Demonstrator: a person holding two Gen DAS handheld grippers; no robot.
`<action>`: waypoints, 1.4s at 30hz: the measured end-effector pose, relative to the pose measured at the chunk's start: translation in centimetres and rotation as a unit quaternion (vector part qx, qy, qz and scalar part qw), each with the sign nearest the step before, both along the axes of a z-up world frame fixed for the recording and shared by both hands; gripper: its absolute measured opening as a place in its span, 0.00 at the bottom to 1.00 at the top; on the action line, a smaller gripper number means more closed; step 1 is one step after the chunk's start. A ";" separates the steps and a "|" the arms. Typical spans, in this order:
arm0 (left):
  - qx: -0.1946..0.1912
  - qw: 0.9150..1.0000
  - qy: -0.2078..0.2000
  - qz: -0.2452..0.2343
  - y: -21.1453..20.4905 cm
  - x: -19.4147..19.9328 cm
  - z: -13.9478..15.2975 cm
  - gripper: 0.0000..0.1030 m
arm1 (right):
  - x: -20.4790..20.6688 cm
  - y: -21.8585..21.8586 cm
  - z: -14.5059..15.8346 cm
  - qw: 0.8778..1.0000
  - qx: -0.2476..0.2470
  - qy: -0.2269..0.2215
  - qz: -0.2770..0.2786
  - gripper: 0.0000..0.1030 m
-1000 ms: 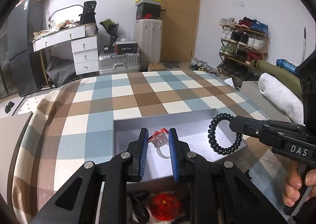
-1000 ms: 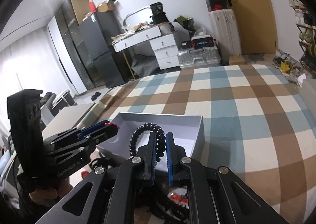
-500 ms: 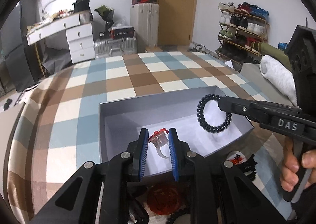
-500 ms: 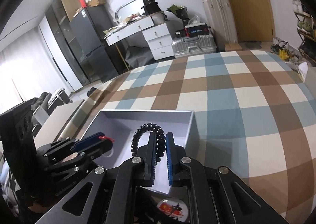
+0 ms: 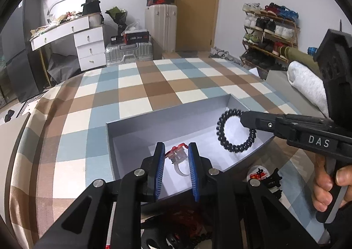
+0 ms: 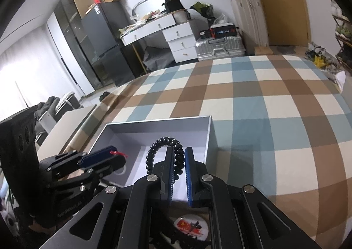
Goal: Organize jewelry
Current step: 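Carry the ring and hair tie into the grey box and open both grippers, then withdraw both grippers from the box back over the jewelry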
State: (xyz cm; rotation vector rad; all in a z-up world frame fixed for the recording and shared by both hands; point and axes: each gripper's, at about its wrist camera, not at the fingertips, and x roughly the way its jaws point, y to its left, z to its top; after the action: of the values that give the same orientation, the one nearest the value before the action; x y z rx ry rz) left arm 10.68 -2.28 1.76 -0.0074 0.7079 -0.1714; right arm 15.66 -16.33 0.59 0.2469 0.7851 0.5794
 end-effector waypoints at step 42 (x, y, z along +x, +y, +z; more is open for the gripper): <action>0.009 0.998 0.000 0.057 2.9 -6.7 -0.9 0.99 | -6.0 -1.5 -1.2 0.995 -0.097 0.028 -0.001 1.00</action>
State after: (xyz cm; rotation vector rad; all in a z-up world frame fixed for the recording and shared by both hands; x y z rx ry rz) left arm 3.95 0.58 0.90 -0.0299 0.7079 -0.0566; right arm 9.62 -17.79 -0.57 0.0861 0.8901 0.4917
